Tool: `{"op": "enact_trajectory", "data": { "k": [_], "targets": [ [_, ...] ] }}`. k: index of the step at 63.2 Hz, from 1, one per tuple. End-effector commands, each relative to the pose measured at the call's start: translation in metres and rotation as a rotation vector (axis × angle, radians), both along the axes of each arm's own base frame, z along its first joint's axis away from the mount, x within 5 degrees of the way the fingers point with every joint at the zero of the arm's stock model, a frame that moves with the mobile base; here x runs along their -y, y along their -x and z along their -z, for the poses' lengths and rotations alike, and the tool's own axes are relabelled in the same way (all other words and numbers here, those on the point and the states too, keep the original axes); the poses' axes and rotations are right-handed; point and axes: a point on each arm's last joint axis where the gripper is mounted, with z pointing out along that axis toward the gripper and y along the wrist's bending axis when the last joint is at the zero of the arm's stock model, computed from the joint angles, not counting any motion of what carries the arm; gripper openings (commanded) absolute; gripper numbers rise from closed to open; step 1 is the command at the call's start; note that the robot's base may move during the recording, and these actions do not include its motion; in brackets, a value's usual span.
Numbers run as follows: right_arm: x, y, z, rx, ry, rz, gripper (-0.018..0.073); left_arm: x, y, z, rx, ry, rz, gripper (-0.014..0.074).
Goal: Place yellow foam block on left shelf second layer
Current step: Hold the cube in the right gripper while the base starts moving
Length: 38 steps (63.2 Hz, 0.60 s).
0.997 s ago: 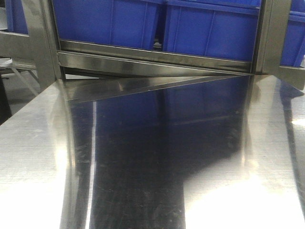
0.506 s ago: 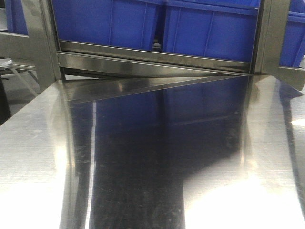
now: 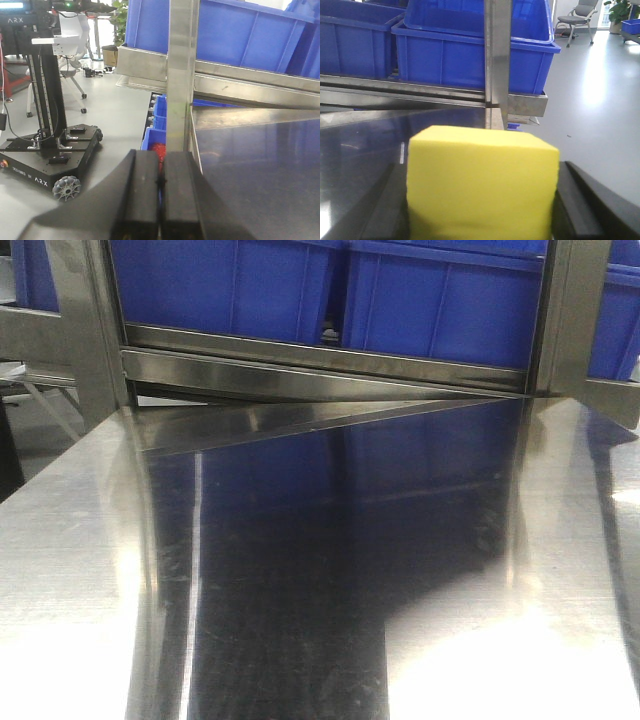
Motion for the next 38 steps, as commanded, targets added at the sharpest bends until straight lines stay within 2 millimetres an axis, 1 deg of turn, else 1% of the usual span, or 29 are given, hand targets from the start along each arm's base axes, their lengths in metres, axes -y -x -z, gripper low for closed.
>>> {"op": "enact_trajectory", "data": {
  "k": [1, 38],
  "targets": [
    [0.0000, 0.0042, -0.0162, 0.114, 0.009, 0.001, 0.0289, 0.0010, -0.0015, 0.0013, 0.053, 0.004, 0.012, 0.0137],
    [0.0000, 0.0040, -0.0160, 0.113, 0.009, 0.001, 0.0289, 0.0023, -0.0010, 0.0009, 0.060, 0.004, 0.035, 0.0137]
  ]
}}
